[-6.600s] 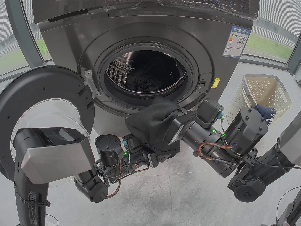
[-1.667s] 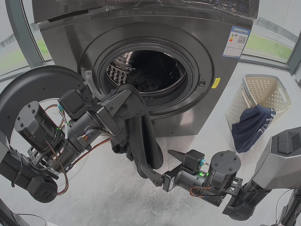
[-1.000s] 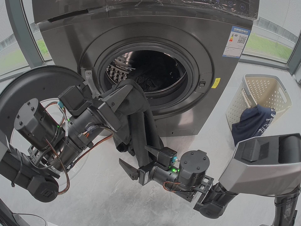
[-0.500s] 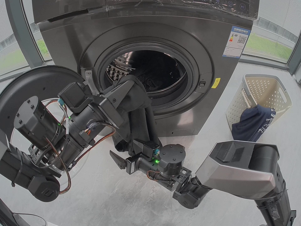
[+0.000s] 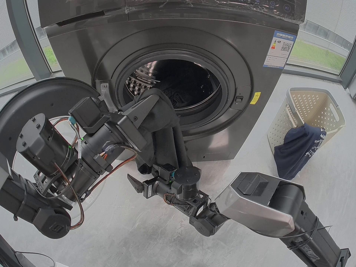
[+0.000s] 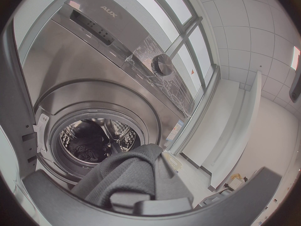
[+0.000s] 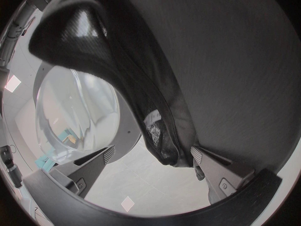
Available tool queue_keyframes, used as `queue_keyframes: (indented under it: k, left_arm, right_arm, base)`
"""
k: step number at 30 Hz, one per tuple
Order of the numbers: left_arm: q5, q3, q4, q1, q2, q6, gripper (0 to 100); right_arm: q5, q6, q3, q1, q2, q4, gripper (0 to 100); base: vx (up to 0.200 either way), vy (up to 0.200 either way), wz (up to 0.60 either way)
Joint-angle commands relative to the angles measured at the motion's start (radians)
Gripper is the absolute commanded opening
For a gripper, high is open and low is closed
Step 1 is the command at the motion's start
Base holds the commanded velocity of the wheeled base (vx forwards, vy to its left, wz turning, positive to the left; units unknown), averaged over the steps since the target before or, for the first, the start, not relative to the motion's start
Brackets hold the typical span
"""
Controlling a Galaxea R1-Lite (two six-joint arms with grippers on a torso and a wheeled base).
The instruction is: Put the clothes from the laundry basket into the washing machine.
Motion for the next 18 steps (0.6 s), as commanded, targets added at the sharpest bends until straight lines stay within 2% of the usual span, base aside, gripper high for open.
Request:
queue_keyframes:
  k: [1,16,18]
  left_arm:
    - [0.0,0.002,-0.002,0.0,0.0,-0.001,0]
    - [0.0,0.004,-0.002,0.001,0.005,-0.001,0]
    - [0.0,0.004,-0.002,0.001,0.005,-0.001,0]
  right_arm:
    - [0.0,0.0,-0.082,-0.005,0.083,0.031,100]
    - [-0.02,-0.008,-0.326,-0.044,0.215,0.131,100]
    - [-0.036,-0.009,-0.37,-0.051,0.235,0.144,100]
  base:
    - [0.0,0.0,0.0]
    - [0.0,0.0,0.0]
    - [0.0,0.0,0.0]
